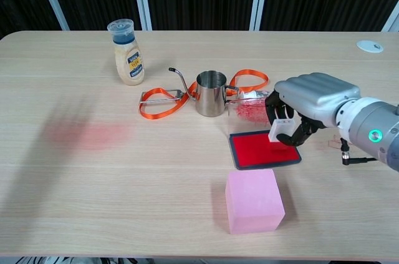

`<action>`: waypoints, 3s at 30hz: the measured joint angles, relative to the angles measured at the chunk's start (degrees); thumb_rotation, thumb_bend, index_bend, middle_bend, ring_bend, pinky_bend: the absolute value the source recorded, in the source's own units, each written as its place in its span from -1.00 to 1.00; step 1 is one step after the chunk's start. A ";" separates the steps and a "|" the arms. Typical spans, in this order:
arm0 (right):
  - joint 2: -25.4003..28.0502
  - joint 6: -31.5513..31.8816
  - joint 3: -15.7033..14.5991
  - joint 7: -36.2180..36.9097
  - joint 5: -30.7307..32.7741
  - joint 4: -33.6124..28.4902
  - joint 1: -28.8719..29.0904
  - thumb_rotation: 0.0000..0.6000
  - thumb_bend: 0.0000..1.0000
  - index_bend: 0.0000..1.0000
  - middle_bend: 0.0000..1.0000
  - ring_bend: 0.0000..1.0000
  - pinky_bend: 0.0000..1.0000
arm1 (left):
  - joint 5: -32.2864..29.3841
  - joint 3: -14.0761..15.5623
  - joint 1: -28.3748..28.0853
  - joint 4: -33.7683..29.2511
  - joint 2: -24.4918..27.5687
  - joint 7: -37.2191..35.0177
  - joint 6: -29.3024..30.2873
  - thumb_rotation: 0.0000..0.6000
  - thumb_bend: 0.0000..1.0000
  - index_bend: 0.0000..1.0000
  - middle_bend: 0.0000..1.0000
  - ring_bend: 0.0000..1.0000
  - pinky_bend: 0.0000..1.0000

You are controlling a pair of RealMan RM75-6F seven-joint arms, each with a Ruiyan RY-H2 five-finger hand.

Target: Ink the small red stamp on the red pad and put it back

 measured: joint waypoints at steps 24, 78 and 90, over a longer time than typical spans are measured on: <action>-5.33 0.87 -0.29 2.60 2.63 5.61 1.64 1.00 0.22 0.52 0.22 -0.14 -0.22 | -0.15 0.14 -0.31 -0.43 0.47 -1.09 -0.83 1.00 -0.93 -1.00 -1.00 -1.00 -1.00; -7.54 1.92 -1.28 3.84 3.83 8.21 1.63 1.00 0.24 0.55 0.24 -0.14 -0.22 | -0.37 0.15 -0.45 -0.71 0.64 -1.35 -0.94 1.00 -0.92 -1.00 -1.00 -1.00 -1.00; -6.44 2.87 -0.92 4.08 2.44 6.34 1.40 1.00 0.24 0.55 0.24 -0.14 -0.22 | -0.35 0.19 -0.44 -0.65 0.58 -1.37 -0.93 1.00 -0.93 -1.00 -1.00 -1.00 -1.00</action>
